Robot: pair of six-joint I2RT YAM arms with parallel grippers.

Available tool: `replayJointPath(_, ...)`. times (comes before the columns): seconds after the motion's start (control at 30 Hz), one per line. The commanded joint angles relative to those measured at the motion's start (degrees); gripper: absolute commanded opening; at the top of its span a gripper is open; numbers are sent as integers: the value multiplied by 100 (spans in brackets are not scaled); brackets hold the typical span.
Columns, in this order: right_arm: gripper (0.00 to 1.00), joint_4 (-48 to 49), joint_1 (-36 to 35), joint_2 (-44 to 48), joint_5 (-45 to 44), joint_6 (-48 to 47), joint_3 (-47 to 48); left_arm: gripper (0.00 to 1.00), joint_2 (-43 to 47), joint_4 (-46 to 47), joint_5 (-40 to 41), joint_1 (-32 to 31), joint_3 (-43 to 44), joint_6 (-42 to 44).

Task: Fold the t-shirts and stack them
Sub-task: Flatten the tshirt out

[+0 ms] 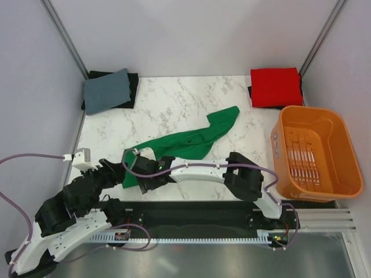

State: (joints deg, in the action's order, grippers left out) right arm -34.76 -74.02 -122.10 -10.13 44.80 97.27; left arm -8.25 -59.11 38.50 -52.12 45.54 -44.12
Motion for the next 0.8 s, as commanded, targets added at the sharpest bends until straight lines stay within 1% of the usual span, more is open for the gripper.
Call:
replayJointPath(0.0, 71, -635, -33, -356, -638, 126, 809, 71, 95, -39, 228, 44, 78, -229)
replayJointPath(0.07, 70, -882, -69, -577, -814, 117, 1240, 71, 139, -30, 219, 61, 78, -229)
replayJointPath(0.13, 69, -1286, -104, -884, -1174, 117, 1599, 71, 157, -30, 219, 61, 60, -229)
replayJointPath(0.2, 68, -1497, -113, -1095, -1368, 126, 1733, 71, 183, -30, 219, 61, 60, -229)
replayJointPath(0.3, 63, -1551, -122, -1324, -1465, 65, 1751, 71, 192, -30, 202, 70, 69, -229)
replayJointPath(0.4, 50, -1621, -130, -1500, -1474, 56, 1699, 71, 192, -30, 202, 88, 69, -229)
replayJointPath(0.43, 44, -1621, -122, -1501, -1474, 90, 1611, 71, 210, -39, 202, 88, 69, -229)
replayJointPath(0.6, 25, -1604, -139, -1238, -1544, 126, 1417, 71, 236, -30, 202, 79, 52, -229)
replayJointPath(0.63, 17, -1612, -130, -1185, -1571, 117, 1339, 71, 228, -39, 202, 88, 60, -229)
replayJointPath(0.7, 8, -1613, -139, -965, -1632, 135, 1216, 71, 219, -30, 210, 88, 52, -229)
replayJointPath(0.77, 6, -1613, -130, -798, -1650, 178, 952, 71, 210, -30, 210, 97, 52, -229)
